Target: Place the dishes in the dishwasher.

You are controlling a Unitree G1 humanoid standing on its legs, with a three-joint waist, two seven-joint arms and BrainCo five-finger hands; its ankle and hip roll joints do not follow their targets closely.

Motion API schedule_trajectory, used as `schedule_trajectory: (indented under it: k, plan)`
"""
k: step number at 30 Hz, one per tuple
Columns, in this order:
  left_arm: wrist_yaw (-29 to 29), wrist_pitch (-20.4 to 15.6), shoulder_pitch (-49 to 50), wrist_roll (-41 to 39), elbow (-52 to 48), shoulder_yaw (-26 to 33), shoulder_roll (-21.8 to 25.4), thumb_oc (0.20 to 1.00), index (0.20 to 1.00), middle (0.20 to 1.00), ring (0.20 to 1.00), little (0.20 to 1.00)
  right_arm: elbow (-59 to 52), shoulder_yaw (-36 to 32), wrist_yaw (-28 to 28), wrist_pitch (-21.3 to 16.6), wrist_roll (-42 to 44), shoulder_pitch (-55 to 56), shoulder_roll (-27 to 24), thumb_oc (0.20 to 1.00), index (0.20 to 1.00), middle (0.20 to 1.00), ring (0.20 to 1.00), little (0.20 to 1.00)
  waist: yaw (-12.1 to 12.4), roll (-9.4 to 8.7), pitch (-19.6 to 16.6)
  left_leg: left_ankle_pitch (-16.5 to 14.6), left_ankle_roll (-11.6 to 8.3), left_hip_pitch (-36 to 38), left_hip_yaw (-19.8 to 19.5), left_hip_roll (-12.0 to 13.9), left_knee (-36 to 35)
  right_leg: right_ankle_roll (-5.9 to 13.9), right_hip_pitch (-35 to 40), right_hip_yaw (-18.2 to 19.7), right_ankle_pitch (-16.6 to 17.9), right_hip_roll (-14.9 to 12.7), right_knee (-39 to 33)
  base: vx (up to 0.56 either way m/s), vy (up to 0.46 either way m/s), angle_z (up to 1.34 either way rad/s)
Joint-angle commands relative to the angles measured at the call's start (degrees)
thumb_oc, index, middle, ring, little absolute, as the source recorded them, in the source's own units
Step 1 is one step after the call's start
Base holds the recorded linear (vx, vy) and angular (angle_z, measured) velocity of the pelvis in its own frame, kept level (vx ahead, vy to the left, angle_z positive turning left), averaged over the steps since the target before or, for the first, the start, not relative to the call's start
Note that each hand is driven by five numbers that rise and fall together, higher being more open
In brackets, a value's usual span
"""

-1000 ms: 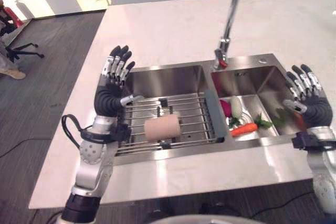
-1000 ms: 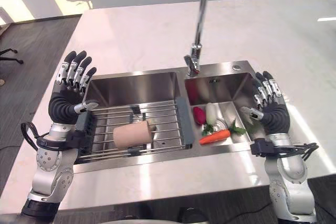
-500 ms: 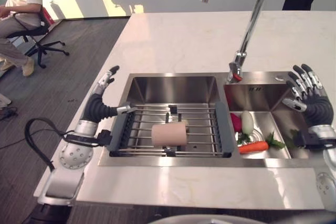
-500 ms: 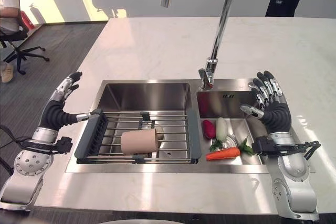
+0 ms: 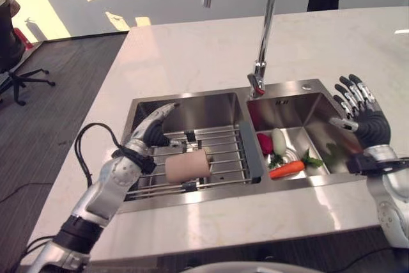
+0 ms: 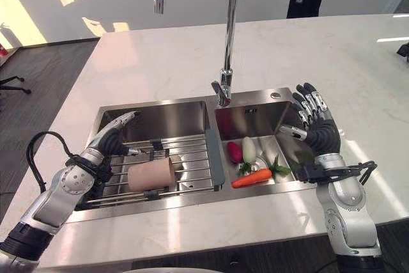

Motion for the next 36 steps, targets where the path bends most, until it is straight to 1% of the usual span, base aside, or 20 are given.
schedule_trajectory:
  k: [1,3,7,12,16,23,26,30,36]
  plan:
    - [0.17,-0.25,-4.67,2.47,0.82,0.72,0.72,1.0,1.0,1.0,1.0,1.0,-2.41,-2.98,0.47,-3.64,-0.21,-3.76,-1.78,1.0,1.0,1.0,1.0,1.0,0.52,0.19,-0.44,-5.96,-0.56,2.35,1.16,1.38,0.1,3.43,0.16,-0.25,-8.17,-1.61,4.92,0.0,0.0,0.0]
    - [-0.41,0.69,-4.74,2.84,1.5,0.0,-0.08,1.0,1.0,1.0,1.0,1.0,-2.59,-3.19,0.49,-3.48,-0.35,-3.86,-1.83,1.0,1.0,1.0,1.0,1.0,0.32,0.16,-0.52,-6.01,-0.6,2.49,1.31,1.42,0.1,3.38,0.23,0.05,-8.11,-1.48,4.71,0.0,0.0,0.0]
    - [-1.33,1.16,-4.26,3.42,2.14,-0.79,-0.68,1.0,1.0,1.0,1.0,1.0,-2.86,-3.93,0.45,-3.0,-0.48,-3.78,-1.97,1.0,1.0,1.0,1.0,1.0,0.16,0.01,-0.63,-6.14,-0.63,2.58,1.44,1.41,0.1,3.41,0.36,0.31,-8.01,-1.37,4.32,0.0,0.0,0.0]
    - [-2.26,0.93,-2.92,3.19,2.32,-0.81,-0.24,1.0,1.0,1.0,1.0,1.0,-2.93,-4.75,0.39,-2.8,-0.28,-3.67,-2.24,1.0,1.0,1.0,1.0,1.0,0.31,-0.07,-0.63,-6.12,-0.77,2.66,1.46,1.51,0.1,3.49,0.39,0.3,-7.85,-1.38,4.17,0.0,0.0,0.0]
    - [-4.28,0.66,-1.31,3.58,0.99,0.54,0.68,1.0,1.0,1.0,1.0,1.0,-3.16,-5.51,0.12,-2.72,-0.39,-3.35,-2.34,1.0,1.0,1.0,1.0,1.0,0.73,0.01,-0.37,-6.06,-0.85,2.51,1.2,1.47,0.1,3.54,0.4,0.05,-7.8,-1.47,4.12,0.0,0.0,0.0]
    - [-8.84,-0.21,4.51,1.31,-4.05,5.32,2.14,1.0,1.0,1.0,1.0,1.0,-3.98,-7.24,-0.69,-2.51,-0.64,-2.1,-2.13,1.0,1.0,1.0,1.0,1.0,2.03,0.04,-0.12,-5.99,-0.92,2.22,0.46,1.42,0.1,3.61,0.57,-0.73,-7.68,-1.65,3.96,0.0,0.0,0.0]
    - [-9.82,0.15,6.19,0.61,-4.95,5.89,2.18,1.0,1.0,1.0,1.0,1.0,-4.14,-7.49,-0.92,-2.68,-0.4,-1.8,-2.15,1.0,1.0,1.0,1.0,1.0,2.39,-0.05,-0.08,-5.97,-0.9,2.07,0.19,1.39,0.1,3.66,0.61,-1.04,-7.63,-1.69,3.84,0.0,0.0,0.0]
    - [-9.62,-0.61,6.4,0.23,-4.48,5.1,2.41,1.0,1.0,1.0,1.0,1.0,-4.03,-7.02,-1.53,-2.61,-0.35,-2.35,-2.65,1.0,1.0,1.0,1.0,1.0,2.52,-0.09,-0.01,-5.84,-0.91,2.03,0.03,1.44,0.1,3.66,0.63,-1.16,-7.56,-1.7,3.86,0.0,0.0,0.0]
    - [-9.73,-0.8,5.28,1.35,-3.69,3.56,2.25,1.0,1.0,1.0,1.0,1.0,-3.95,-6.42,-1.47,-2.64,-0.62,-2.71,-2.57,1.0,1.0,1.0,1.0,1.0,2.28,-0.11,-0.01,-5.87,-0.86,2.08,0.08,1.45,0.1,3.68,0.58,-1.02,-7.55,-1.61,3.89,0.0,0.0,0.0]
